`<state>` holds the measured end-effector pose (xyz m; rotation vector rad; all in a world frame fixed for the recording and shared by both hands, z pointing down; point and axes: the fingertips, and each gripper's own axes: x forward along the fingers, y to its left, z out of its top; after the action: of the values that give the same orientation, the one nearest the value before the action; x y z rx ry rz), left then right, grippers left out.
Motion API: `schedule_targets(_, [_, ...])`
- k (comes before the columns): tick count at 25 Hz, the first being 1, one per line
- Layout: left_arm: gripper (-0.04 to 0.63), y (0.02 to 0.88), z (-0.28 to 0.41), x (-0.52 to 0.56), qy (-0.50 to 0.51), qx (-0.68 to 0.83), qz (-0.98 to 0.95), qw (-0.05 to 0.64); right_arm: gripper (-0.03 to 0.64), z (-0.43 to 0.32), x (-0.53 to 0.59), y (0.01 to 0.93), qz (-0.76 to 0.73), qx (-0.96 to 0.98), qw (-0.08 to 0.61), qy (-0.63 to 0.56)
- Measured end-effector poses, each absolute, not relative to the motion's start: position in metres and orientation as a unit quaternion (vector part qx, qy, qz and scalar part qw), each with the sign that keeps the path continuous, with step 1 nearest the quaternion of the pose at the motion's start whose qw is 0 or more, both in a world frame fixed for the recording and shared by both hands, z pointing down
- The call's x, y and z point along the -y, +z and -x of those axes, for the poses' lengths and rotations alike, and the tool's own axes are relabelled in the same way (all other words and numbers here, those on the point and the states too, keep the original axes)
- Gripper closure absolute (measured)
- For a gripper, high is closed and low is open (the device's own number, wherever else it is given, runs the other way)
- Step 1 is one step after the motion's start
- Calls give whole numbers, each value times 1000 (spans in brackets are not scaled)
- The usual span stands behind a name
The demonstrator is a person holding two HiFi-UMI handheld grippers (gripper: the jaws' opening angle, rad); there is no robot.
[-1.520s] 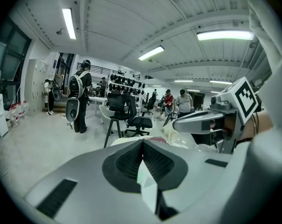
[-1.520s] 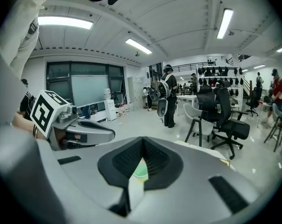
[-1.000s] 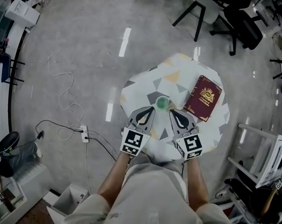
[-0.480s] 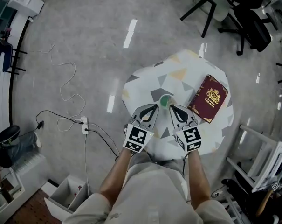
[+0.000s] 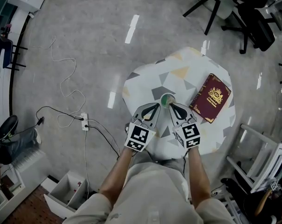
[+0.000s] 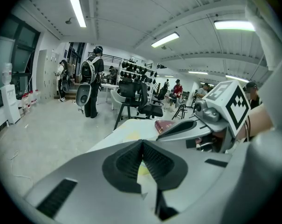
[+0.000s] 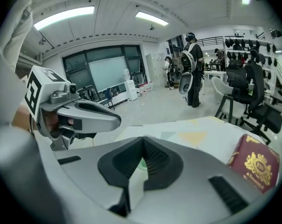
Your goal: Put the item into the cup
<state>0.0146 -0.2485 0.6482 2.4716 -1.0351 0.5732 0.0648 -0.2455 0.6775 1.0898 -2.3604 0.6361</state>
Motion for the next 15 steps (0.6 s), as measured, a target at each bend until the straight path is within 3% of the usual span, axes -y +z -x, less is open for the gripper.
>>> schedule_targets(15, [584,654,-18,243,210,367,-883,205,614,-58,241,705,-381,852,262,247])
